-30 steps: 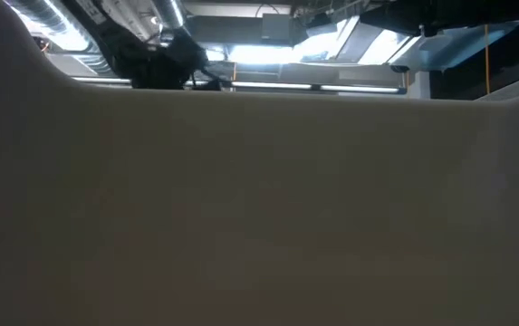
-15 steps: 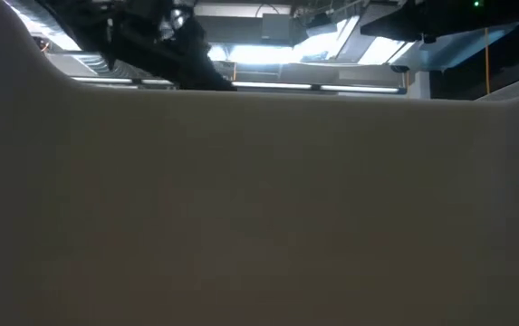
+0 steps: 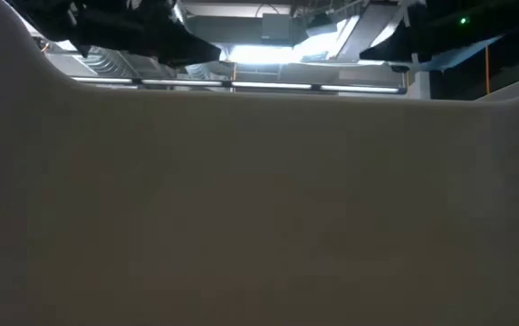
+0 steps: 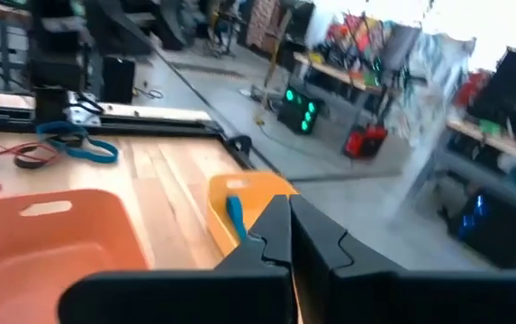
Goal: Sort rubber bands into baskets
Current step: Put the black rubber band in the orange bin
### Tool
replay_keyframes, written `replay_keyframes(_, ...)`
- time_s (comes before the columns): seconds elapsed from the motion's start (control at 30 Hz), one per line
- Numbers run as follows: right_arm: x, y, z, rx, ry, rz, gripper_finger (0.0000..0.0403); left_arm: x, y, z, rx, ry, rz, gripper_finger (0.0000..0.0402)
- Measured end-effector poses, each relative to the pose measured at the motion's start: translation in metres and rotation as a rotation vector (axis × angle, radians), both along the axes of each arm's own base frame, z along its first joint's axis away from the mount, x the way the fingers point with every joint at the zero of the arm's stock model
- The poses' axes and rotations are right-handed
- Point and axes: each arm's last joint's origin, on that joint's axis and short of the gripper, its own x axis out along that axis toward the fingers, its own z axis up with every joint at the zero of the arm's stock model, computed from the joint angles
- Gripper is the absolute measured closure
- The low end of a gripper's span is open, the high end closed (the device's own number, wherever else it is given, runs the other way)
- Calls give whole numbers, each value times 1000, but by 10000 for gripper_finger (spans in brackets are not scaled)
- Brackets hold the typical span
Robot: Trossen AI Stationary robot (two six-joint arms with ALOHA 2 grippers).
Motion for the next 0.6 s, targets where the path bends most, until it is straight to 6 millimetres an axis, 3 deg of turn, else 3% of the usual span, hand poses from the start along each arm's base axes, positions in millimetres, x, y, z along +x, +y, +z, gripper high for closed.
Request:
replay_keyframes(0.33,-4,-25,-20,201,96,-101,402,-16,-6,6,-70,21,8,264)
replay_keyframes(0.6,15,-46,-38,322,299,-87,402,-17,-6,6,-75,26,10,264)
